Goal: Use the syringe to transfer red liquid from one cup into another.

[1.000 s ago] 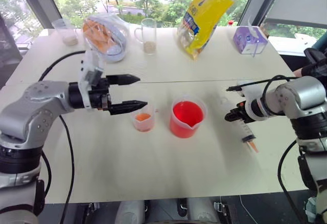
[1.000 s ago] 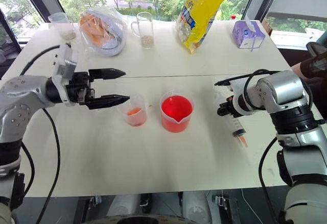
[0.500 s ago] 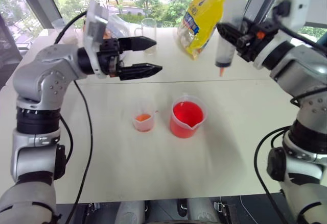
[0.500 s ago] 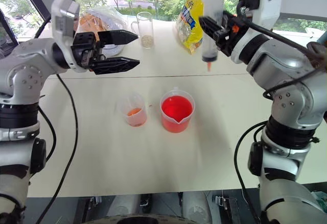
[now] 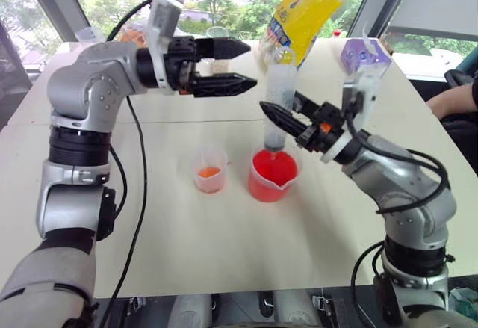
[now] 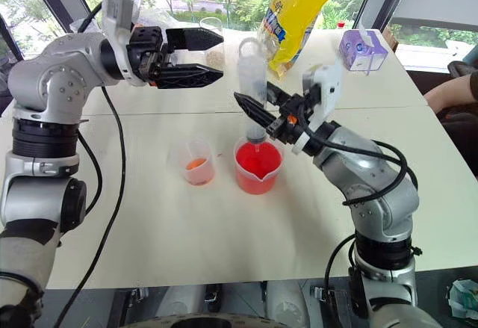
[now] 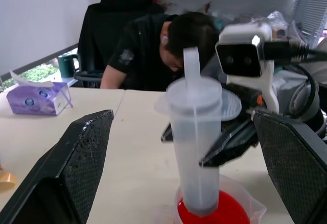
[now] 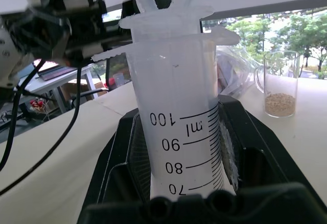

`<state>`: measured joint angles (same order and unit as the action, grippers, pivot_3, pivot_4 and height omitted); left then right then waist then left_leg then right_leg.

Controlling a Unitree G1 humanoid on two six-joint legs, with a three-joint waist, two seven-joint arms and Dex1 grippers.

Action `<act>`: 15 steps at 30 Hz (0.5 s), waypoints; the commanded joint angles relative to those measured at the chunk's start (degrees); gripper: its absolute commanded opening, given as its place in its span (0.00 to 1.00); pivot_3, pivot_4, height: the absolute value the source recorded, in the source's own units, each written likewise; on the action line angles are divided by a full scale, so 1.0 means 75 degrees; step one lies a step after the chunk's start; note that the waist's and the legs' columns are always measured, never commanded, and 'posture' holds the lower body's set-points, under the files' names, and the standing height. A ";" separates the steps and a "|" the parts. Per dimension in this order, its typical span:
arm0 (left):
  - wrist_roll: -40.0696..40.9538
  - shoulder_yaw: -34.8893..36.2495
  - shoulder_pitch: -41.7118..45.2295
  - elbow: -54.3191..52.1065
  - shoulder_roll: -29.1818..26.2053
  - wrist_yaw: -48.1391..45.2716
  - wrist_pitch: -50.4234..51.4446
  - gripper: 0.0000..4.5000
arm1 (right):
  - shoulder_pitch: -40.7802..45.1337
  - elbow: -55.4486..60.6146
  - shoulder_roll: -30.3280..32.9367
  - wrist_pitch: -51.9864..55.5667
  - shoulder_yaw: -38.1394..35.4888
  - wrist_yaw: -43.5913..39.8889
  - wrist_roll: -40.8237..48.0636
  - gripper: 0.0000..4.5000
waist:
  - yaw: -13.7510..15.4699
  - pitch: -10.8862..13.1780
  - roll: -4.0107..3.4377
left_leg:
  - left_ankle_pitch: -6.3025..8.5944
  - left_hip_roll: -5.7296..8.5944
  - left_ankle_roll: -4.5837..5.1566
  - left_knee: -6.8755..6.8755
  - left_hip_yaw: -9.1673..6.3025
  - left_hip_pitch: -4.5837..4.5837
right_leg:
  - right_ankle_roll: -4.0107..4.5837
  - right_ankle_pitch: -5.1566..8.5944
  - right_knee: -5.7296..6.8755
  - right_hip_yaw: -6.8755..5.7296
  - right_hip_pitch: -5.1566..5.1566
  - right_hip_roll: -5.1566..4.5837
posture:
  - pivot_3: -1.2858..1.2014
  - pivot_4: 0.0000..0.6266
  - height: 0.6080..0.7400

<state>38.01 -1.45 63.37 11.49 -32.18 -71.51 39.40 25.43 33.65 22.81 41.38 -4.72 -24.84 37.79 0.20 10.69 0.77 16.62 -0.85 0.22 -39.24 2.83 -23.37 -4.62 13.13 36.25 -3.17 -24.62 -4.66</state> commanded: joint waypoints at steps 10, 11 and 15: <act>-0.0359 -0.0321 0.0247 -0.0162 0.0563 -0.0162 -0.0117 1.00 | -0.0763 0.0245 -0.0049 -0.0981 0.0571 -0.0186 -0.0609 0.32 | 0.0012 0.0000 0.0000 | 0.0000 0.0001 0.0000 -0.0001 0.0000 0.0000 | 0.0000 0.0000 0.0001 0.0000 0.0000 0.0000 | 0.52 0.24 1.00; -0.0389 -0.0371 0.0226 -0.0196 0.0580 -0.0192 -0.0120 1.00 | -0.0783 0.0245 -0.0054 -0.1006 0.0588 -0.0177 -0.0629 0.32 | 0.0011 0.0000 0.0000 | 0.0000 0.0001 0.0000 -0.0001 0.0000 0.0000 | 0.0000 0.0000 0.0001 0.0000 0.0000 0.0000 | 0.52 0.24 1.00; -0.0418 -0.0494 0.0143 -0.0323 0.0526 -0.0349 -0.0029 1.00 | -0.0828 0.0256 -0.0076 -0.1055 0.0610 -0.0166 -0.0680 0.32 | 0.0010 0.0000 0.0000 | -0.0001 0.0000 -0.0001 -0.0001 -0.0001 0.0000 | 0.0000 0.0000 0.0001 0.0000 0.0000 0.0000 | 0.52 0.24 1.00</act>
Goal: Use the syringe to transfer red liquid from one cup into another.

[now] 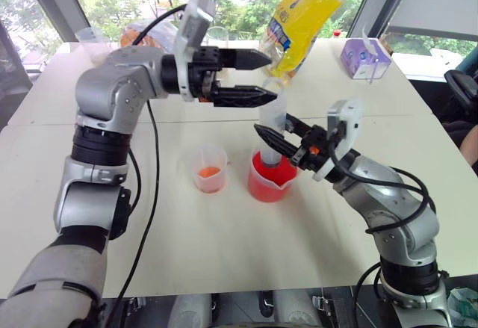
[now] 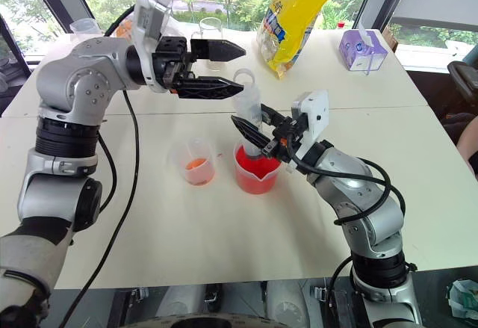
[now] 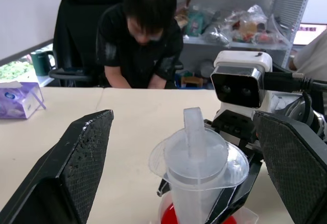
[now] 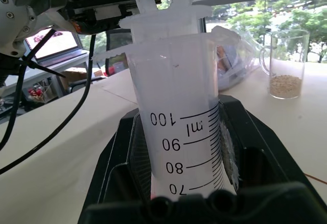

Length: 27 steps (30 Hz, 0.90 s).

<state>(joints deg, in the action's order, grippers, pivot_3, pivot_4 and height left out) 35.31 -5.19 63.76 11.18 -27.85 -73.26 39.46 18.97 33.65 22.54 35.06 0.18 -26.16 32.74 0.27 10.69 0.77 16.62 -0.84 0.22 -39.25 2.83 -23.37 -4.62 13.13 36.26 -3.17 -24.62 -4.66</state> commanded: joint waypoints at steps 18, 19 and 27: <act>-0.0133 -0.0239 -0.0069 -0.0449 -0.0007 -0.0286 0.0082 0.00 | -0.0113 0.0311 0.0080 -0.0266 0.0012 -0.0115 -0.0044 0.32 | 0.0017 0.0000 0.0000 | 0.0000 0.0000 0.0000 0.0000 0.0000 0.0000 | 0.0000 0.0000 0.0000 0.0000 0.0000 0.0000 | 0.52 0.24 1.00; -0.0107 -0.0200 -0.0016 -0.0424 0.0012 -0.0266 0.0088 0.00 | -0.0137 0.0305 0.0088 -0.0260 0.0013 -0.0142 -0.0028 0.32 | 0.0018 0.0000 0.0000 | 0.0000 0.0000 0.0000 0.0000 -0.0001 0.0000 | 0.0000 0.0000 0.0000 0.0000 0.0000 0.0000 | 0.52 0.24 1.00; 0.0020 0.0152 0.0410 -0.0186 0.0099 -0.0088 0.0148 0.00 | -0.0462 0.0153 0.0145 -0.0355 0.0114 -0.0391 -0.0010 0.32 | 0.0029 0.0000 0.0000 | 0.0000 0.0001 0.0000 -0.0001 -0.0001 0.0000 | 0.0000 0.0000 0.0000 0.0000 0.0000 0.0000 | 0.52 0.24 1.00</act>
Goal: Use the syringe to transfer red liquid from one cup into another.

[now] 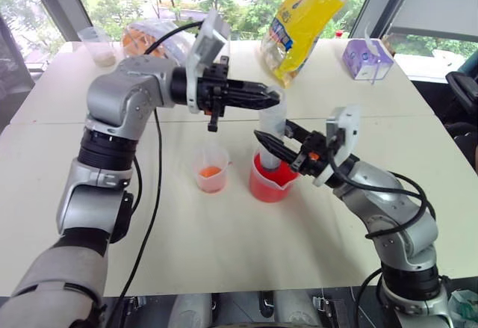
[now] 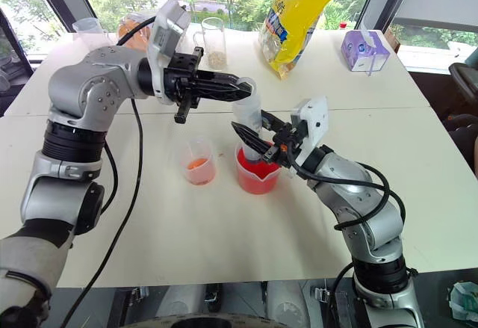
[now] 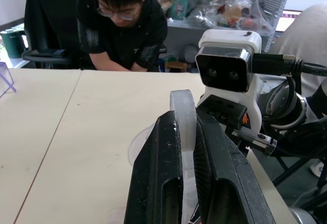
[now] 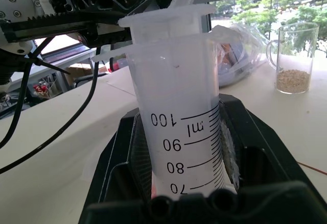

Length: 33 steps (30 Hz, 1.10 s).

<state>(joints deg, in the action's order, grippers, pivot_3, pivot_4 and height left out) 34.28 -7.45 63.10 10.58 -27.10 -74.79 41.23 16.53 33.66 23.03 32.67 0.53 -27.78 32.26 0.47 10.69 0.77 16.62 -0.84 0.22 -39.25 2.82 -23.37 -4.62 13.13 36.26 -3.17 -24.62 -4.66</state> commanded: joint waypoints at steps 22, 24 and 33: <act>0.0132 0.0717 0.1028 0.0309 0.0055 0.0260 -0.0256 0.00 | -0.0506 -0.0009 0.0200 -0.0123 0.0145 -0.0321 0.0145 0.32 | 0.0010 0.0000 0.0000 | 0.0000 0.0000 0.0000 -0.0001 0.0000 0.0000 | 0.0000 0.0000 0.0001 0.0000 0.0000 0.0000 | 0.52 0.24 1.00; 0.0133 0.0709 0.1005 0.0283 0.0065 0.0273 -0.0249 0.00 | -0.0432 0.0009 0.0223 -0.0112 0.0100 -0.0309 0.0166 0.32 | 0.0010 0.0000 0.0000 | 0.0000 0.0000 0.0000 -0.0001 0.0000 0.0000 | 0.0000 0.0000 0.0001 0.0000 0.0000 0.0000 | 0.52 0.24 1.00; 0.0145 0.0646 0.0723 0.0081 -0.0046 0.0143 -0.0116 0.00 | 0.0181 0.0321 0.0388 0.0285 -0.0417 -0.0090 0.0591 0.32 | 0.0009 0.0000 0.0000 | 0.0000 0.0000 0.0000 -0.0001 -0.0001 0.0001 | 0.0000 0.0000 0.0002 0.0000 0.0000 0.0001 | 0.52 0.24 1.00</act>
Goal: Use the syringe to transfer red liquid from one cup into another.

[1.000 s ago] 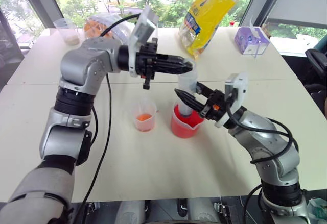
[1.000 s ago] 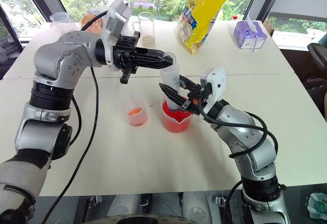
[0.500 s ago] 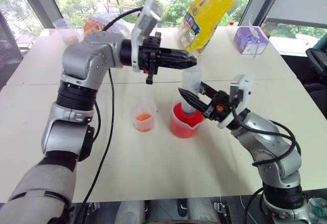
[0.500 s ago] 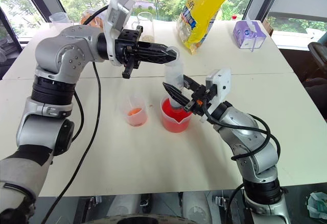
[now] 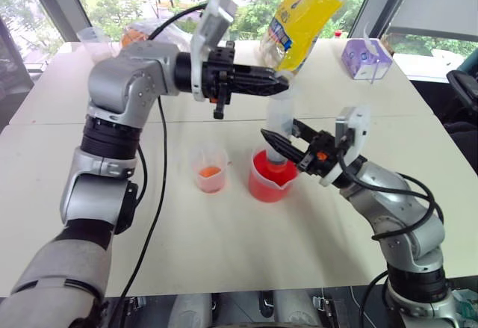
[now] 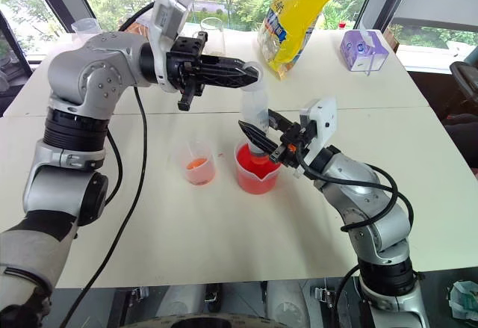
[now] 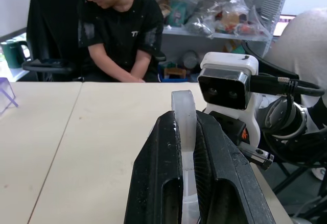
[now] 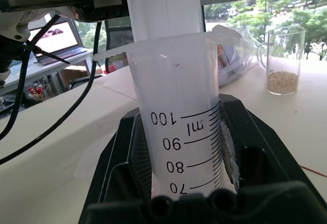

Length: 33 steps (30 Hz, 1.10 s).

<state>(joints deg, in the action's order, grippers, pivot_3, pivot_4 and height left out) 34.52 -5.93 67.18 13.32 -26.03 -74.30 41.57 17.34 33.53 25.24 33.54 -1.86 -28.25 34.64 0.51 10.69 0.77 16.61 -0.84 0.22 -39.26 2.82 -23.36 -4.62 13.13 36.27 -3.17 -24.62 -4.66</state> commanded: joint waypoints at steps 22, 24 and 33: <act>0.0642 0.1677 -0.0158 -0.0229 -0.2153 -0.0332 0.0500 0.91 | 0.2569 0.0009 0.0025 0.1052 -0.0392 0.0267 0.1648 0.32 | -0.0048 0.0000 0.0001 | 0.0000 -0.0008 -0.0001 -0.0002 -0.0001 0.0002 | 0.0000 0.0000 0.0007 -0.0001 -0.0001 0.0000 | 0.52 0.24 1.00; 0.0649 0.1836 -0.0094 -0.0158 -0.2311 -0.0229 0.0484 0.91 | 0.3010 -0.0451 -0.0296 0.0973 -0.0160 0.0160 0.1668 0.32 | -0.0052 0.0000 0.0001 | -0.0001 -0.0007 -0.0001 -0.0002 0.0000 0.0003 | 0.0000 0.0000 0.0009 0.0000 0.0000 -0.0001 | 0.52 0.24 1.00; 0.1107 0.2401 0.0030 -0.0540 -0.2767 0.0182 0.0956 0.91 | 0.3505 -0.2587 -0.1612 -0.0554 0.1356 -0.0888 0.0184 0.32 | -0.0152 0.0000 0.0001 | -0.0001 -0.0006 -0.0001 -0.0002 0.0000 -0.0001 | 0.0000 0.0000 0.0013 0.0000 -0.0001 -0.0007 | 0.52 0.24 1.00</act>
<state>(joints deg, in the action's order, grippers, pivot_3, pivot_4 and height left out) 40.70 9.85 65.80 12.11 -45.33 -73.52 47.57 42.93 15.18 14.16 33.12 7.23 -33.45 38.29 -0.63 10.69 0.78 16.61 -0.88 0.21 -39.28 2.82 -23.37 -4.62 13.12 36.36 -3.17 -24.62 -4.72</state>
